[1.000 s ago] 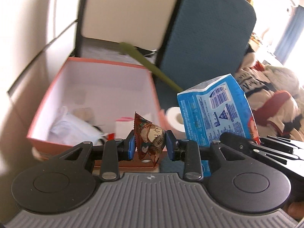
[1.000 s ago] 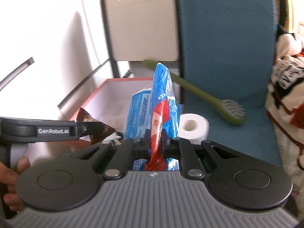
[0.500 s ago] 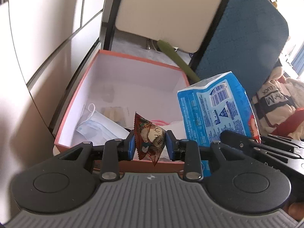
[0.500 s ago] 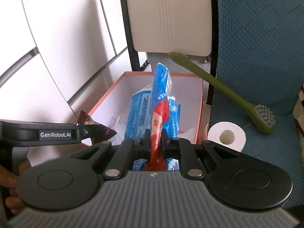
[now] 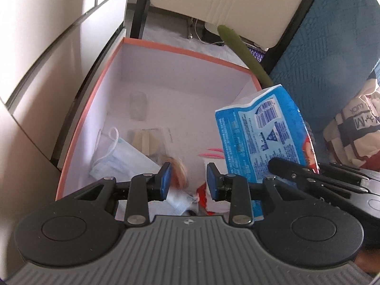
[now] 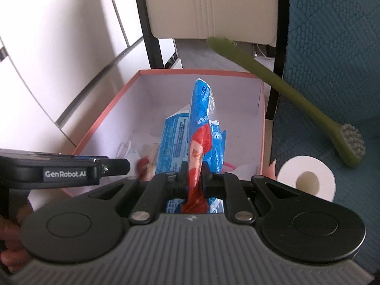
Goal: Organize soft objects
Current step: 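Open the left tool to drop the candy wrapper while the right tool releases the blue packet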
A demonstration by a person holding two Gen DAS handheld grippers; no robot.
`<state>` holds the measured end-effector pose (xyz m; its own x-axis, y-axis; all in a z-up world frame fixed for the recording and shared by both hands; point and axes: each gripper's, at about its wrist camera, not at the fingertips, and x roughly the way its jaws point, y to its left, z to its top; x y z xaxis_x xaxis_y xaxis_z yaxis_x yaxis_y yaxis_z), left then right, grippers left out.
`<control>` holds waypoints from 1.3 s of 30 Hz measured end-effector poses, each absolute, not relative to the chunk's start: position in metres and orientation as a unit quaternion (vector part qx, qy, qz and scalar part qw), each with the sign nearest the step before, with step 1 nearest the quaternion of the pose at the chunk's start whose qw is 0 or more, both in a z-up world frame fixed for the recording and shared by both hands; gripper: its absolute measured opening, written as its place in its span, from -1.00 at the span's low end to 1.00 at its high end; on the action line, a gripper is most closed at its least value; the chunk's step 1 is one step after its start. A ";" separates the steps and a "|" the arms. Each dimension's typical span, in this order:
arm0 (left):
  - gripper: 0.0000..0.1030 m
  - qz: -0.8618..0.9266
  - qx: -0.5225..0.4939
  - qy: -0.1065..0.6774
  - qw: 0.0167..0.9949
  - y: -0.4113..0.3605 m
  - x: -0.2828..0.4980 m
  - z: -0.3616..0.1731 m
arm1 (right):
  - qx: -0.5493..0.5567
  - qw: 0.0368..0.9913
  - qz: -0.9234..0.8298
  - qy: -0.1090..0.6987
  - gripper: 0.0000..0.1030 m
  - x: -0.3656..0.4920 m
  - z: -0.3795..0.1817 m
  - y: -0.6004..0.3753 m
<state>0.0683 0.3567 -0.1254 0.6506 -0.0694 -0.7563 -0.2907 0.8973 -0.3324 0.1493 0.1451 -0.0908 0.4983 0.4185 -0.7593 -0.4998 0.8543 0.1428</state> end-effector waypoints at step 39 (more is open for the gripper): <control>0.18 0.101 -0.216 0.338 0.910 0.341 -0.001 -0.030 | -0.013 0.891 0.298 0.343 -0.18 0.095 0.015 0.103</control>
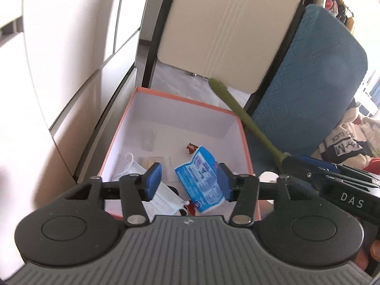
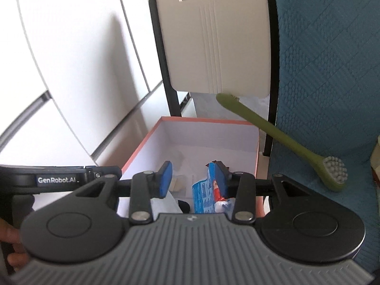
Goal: Organize soft objects
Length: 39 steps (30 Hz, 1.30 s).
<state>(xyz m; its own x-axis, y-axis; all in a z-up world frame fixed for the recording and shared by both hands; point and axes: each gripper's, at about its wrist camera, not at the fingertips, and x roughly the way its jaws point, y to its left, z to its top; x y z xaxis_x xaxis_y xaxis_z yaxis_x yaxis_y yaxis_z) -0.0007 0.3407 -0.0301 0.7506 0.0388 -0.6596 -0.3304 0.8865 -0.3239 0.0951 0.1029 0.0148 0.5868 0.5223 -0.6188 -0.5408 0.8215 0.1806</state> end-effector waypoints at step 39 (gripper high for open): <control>0.95 0.160 -0.188 0.322 0.914 0.239 -0.121 0.014 | -0.029 0.893 0.311 0.325 0.77 0.013 0.038 0.017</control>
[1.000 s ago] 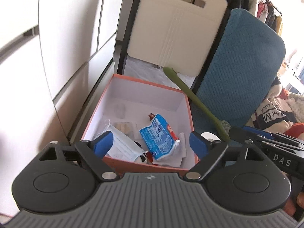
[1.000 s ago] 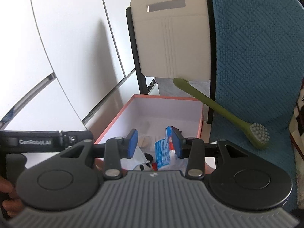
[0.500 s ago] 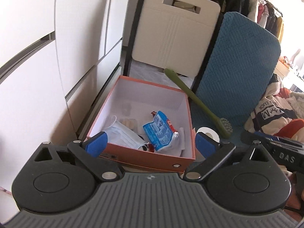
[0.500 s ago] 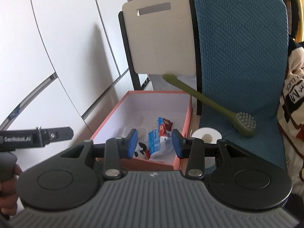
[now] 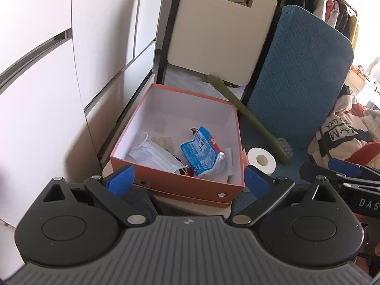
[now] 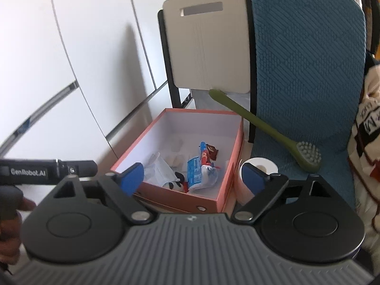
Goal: Organize soft objects
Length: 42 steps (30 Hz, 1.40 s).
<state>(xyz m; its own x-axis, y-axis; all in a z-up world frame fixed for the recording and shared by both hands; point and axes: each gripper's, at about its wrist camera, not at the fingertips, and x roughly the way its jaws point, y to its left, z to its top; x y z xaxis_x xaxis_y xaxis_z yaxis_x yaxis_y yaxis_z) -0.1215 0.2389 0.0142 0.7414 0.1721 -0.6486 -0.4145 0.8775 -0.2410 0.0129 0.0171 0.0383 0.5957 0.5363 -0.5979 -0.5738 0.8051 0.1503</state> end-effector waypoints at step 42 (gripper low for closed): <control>0.95 0.173 -0.198 0.319 0.911 0.240 -0.144 0.007 | -0.032 0.896 0.297 0.330 0.77 0.010 0.032 0.020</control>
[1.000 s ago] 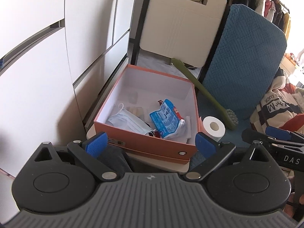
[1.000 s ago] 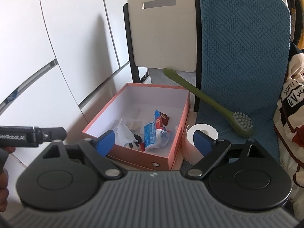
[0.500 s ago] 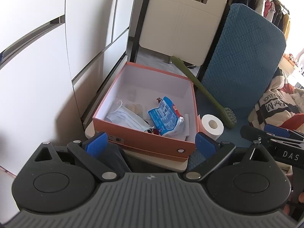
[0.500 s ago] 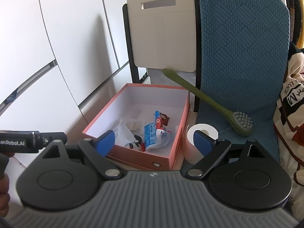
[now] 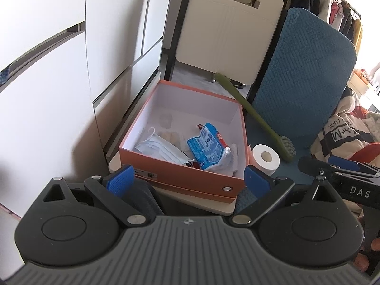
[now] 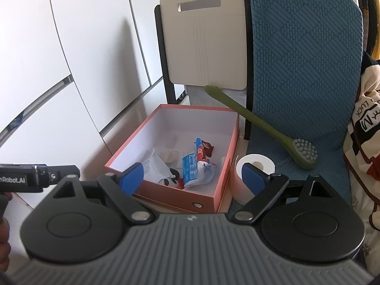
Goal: Organize soft objects
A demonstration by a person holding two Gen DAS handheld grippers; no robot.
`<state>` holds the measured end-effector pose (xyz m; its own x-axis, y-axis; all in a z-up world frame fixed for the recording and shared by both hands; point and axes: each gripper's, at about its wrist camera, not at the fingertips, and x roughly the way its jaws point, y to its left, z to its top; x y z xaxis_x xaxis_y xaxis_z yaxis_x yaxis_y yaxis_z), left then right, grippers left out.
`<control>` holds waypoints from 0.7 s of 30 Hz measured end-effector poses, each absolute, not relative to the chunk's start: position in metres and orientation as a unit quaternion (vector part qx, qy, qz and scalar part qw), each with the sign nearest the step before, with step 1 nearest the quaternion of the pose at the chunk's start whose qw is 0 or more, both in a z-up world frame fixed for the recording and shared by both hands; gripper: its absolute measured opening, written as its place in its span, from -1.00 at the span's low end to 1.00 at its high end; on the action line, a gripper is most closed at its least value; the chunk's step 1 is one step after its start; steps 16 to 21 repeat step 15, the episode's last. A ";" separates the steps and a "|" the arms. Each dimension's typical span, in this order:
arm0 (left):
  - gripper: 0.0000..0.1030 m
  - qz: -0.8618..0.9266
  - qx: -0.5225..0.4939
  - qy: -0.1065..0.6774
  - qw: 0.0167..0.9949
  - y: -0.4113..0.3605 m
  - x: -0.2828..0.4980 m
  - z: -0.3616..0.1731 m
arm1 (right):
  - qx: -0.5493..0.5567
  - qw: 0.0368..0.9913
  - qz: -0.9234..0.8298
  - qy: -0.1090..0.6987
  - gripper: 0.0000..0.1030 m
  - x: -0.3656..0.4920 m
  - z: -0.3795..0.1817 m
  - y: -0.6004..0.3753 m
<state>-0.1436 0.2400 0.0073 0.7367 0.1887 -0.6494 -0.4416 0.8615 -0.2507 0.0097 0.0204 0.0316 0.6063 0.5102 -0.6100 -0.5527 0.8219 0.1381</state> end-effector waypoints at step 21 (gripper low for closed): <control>0.95 0.172 -0.200 0.322 0.909 0.242 -0.143 0.006 | -0.029 0.896 0.301 0.325 0.77 0.010 0.034 0.021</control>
